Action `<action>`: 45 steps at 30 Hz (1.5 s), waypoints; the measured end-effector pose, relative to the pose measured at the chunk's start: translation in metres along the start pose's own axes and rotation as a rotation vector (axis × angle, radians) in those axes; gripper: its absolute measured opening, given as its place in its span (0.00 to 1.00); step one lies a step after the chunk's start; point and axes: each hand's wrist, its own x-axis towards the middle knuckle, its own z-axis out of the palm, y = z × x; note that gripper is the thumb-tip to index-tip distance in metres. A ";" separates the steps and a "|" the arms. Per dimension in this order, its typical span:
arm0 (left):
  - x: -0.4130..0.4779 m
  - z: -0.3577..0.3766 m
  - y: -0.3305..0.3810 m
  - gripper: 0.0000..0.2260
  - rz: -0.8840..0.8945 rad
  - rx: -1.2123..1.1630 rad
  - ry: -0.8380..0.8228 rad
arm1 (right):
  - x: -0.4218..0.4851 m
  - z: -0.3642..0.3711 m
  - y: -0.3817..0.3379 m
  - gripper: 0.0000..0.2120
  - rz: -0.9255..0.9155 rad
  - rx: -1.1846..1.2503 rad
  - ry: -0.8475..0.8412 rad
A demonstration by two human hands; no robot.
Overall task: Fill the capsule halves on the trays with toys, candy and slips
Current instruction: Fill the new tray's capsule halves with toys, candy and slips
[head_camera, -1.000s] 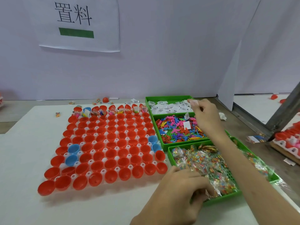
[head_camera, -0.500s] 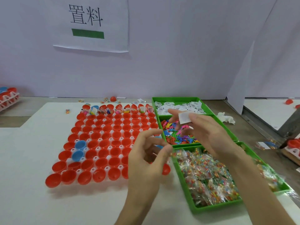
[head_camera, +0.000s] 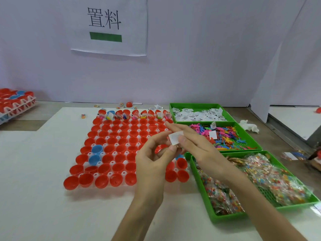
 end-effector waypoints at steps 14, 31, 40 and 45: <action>0.001 -0.001 0.003 0.13 -0.099 -0.116 0.097 | -0.002 0.001 -0.002 0.29 -0.032 -0.052 -0.020; 0.001 0.000 0.002 0.15 -0.066 -0.018 0.069 | 0.009 -0.034 0.050 0.16 0.306 -0.678 -0.157; 0.002 0.000 0.007 0.12 -0.119 -0.034 0.099 | 0.008 -0.045 0.053 0.05 0.284 -0.417 0.053; 0.004 0.001 0.007 0.14 -0.162 -0.064 0.108 | 0.010 -0.048 0.059 0.08 0.307 -0.488 0.194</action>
